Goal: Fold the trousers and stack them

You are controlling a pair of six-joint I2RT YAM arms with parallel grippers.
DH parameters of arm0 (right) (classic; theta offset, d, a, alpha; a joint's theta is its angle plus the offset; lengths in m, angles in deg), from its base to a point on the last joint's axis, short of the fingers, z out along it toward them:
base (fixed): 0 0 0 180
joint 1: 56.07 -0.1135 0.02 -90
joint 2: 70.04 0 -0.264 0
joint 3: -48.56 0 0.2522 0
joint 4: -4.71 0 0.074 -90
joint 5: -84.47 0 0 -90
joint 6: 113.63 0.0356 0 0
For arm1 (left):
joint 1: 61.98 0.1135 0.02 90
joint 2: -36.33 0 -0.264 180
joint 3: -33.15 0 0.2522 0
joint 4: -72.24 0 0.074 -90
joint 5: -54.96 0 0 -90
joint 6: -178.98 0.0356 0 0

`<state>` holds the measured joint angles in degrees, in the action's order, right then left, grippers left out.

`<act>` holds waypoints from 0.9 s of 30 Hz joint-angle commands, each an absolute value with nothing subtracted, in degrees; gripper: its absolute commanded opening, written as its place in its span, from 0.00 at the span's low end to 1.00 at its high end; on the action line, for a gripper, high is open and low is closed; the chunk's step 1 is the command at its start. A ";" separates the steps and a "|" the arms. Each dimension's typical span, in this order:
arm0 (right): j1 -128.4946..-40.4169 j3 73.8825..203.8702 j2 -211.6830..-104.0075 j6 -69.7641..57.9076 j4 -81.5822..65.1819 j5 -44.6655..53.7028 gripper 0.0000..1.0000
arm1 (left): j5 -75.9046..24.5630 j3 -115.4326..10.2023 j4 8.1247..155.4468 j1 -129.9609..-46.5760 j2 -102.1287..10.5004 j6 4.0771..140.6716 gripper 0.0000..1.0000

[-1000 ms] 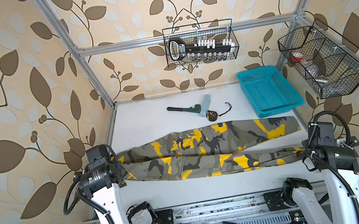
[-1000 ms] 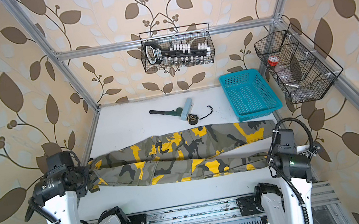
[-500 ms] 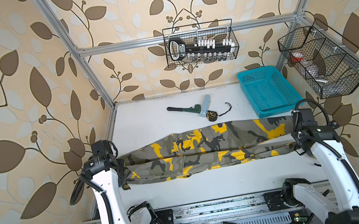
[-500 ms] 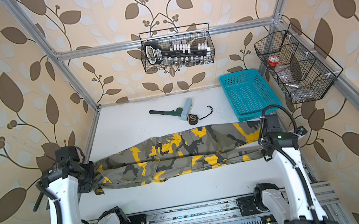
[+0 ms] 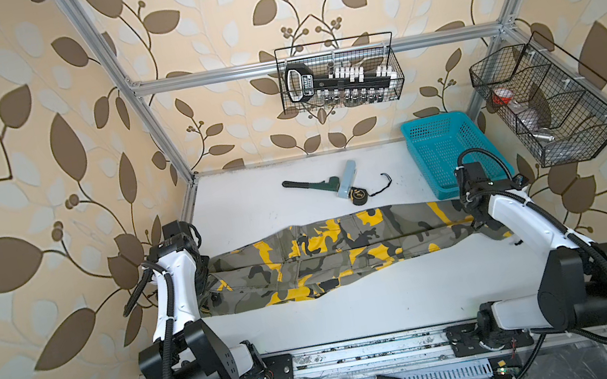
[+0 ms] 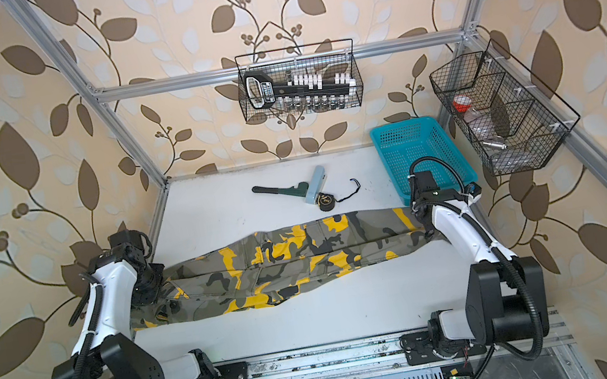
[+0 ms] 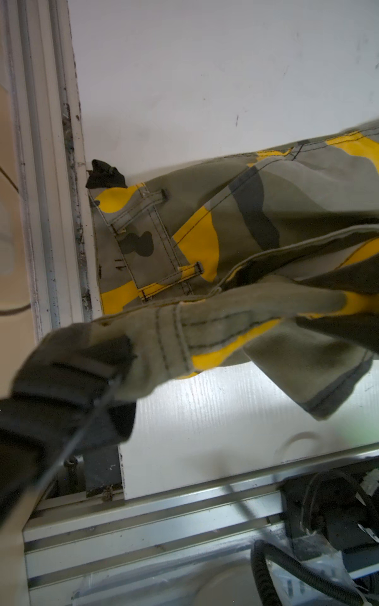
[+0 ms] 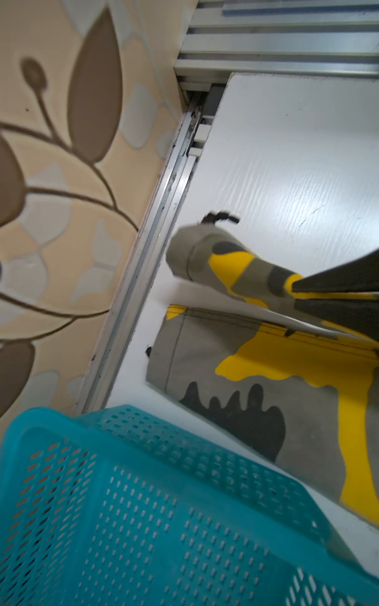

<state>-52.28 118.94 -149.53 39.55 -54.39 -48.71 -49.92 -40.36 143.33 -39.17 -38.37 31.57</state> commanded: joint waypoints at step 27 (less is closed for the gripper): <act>-62.60 99.73 -129.28 33.88 -60.47 -17.12 0.78 | -55.52 -50.92 138.28 -45.36 -50.30 41.78 0.67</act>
<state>-61.99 101.33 -130.29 27.66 -52.84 -20.63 -55.47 -48.19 137.01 -44.81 -52.25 38.63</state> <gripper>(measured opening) 0.773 0.658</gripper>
